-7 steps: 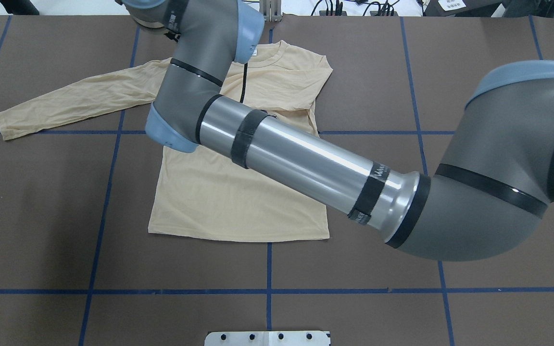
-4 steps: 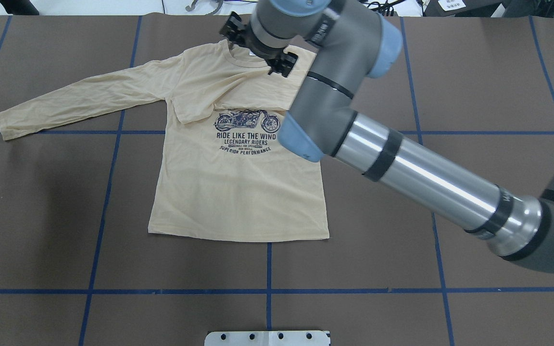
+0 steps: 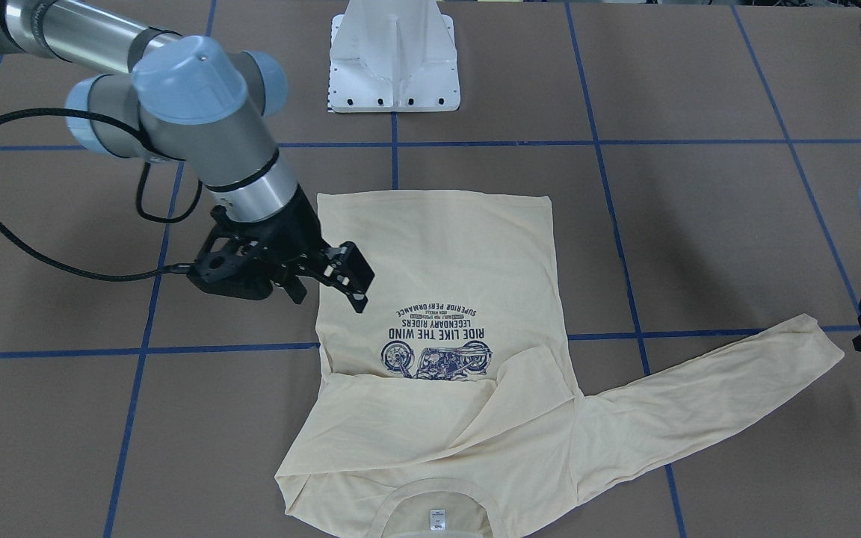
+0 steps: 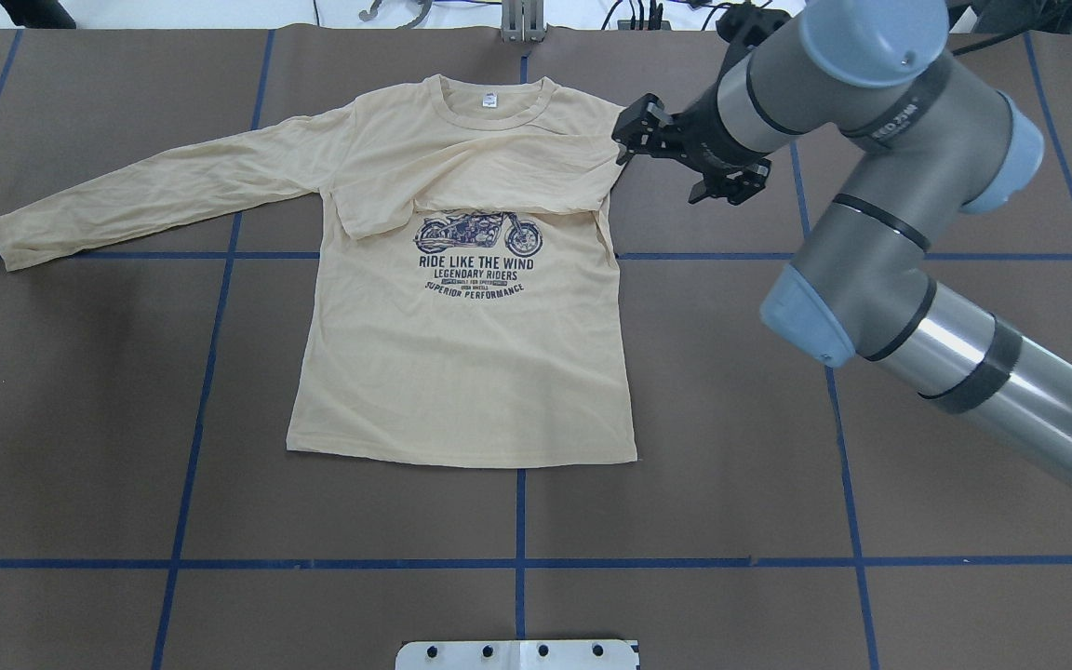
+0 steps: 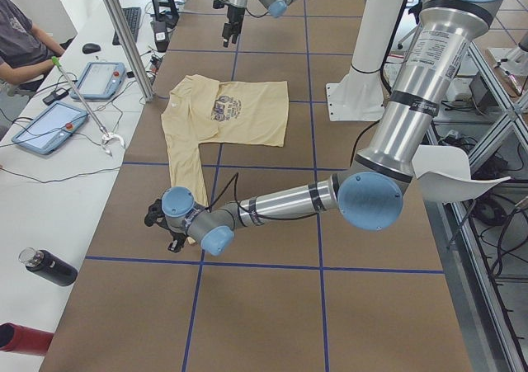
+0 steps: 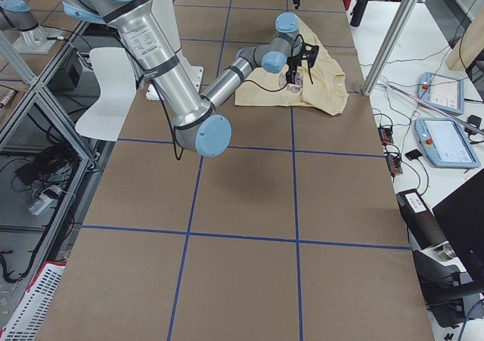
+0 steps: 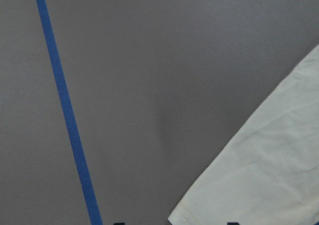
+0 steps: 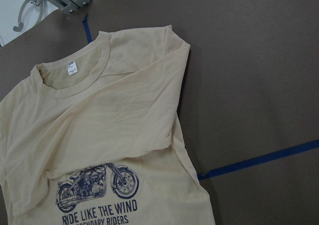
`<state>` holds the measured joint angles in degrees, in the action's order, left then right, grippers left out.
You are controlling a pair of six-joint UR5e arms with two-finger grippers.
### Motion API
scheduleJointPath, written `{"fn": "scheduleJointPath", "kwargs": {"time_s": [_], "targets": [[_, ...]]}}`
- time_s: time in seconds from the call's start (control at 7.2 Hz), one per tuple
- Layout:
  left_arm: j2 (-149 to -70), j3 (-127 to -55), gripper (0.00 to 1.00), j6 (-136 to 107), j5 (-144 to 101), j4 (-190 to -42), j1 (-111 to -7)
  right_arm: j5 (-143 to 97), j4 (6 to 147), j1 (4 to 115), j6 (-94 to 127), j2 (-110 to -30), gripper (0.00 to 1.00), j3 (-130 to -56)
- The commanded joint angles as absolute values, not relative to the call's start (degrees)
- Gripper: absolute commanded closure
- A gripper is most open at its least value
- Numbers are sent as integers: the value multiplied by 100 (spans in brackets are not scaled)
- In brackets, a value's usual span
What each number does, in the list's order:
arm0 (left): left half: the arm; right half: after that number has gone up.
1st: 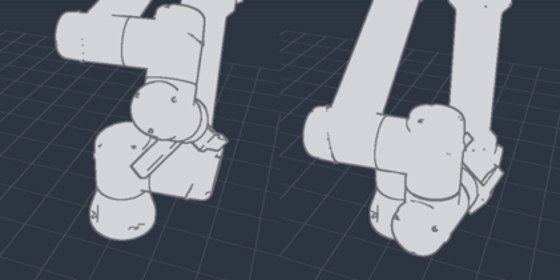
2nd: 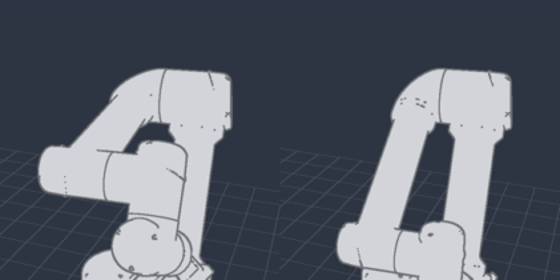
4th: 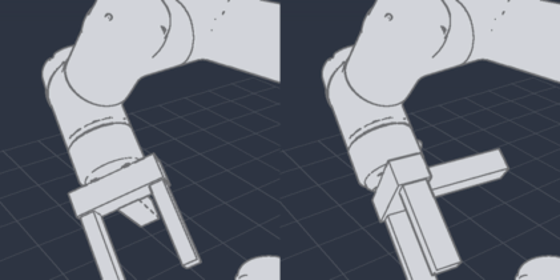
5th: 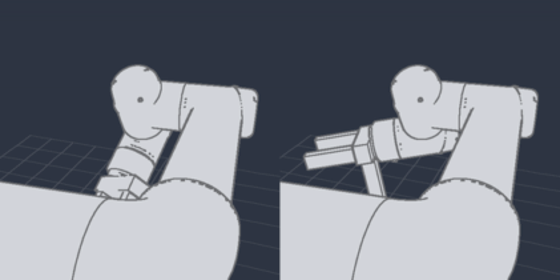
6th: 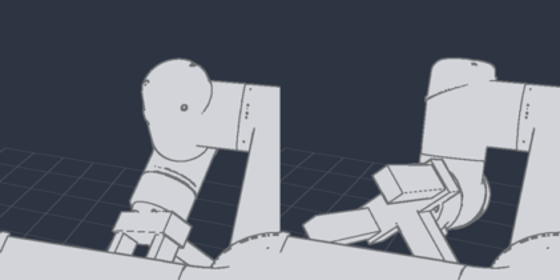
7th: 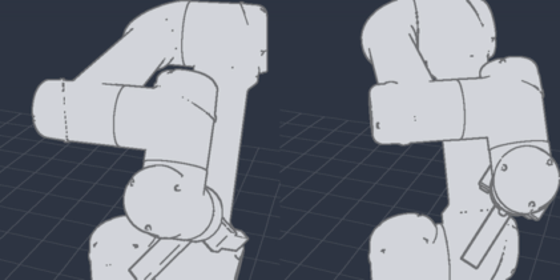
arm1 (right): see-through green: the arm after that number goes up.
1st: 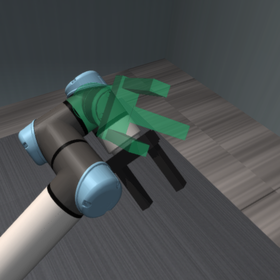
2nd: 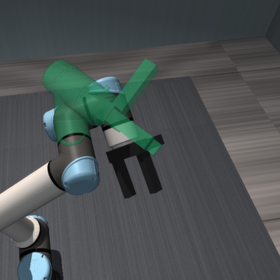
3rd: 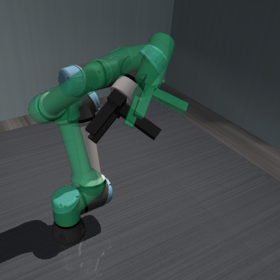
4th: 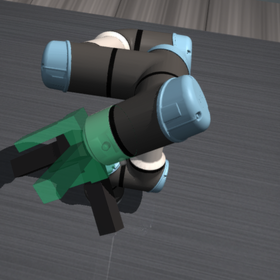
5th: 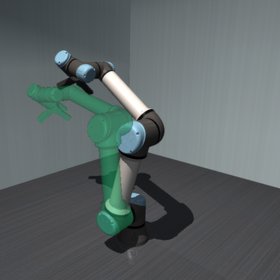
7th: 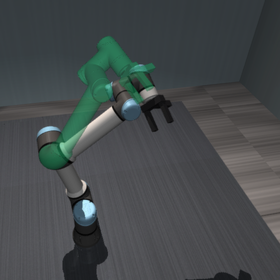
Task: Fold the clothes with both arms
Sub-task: 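Release the sleeve and draw the right gripper back outward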
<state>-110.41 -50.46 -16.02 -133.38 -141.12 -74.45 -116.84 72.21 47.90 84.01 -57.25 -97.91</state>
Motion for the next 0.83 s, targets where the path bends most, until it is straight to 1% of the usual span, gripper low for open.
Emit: {"fn": "scheduleJointPath", "kwargs": {"time_s": [0.0, 0.69], "targets": [[-11109, -4879, 62, -1635, -13500, -14115, -7339, -11786, 7225, 4878, 8235, -6003, 3, -9967], [-11223, -4580, 62, -1643, -13518, -14124, -7199, -11725, 7207, 4834, 8235, -6012, 3, -9949]]}}
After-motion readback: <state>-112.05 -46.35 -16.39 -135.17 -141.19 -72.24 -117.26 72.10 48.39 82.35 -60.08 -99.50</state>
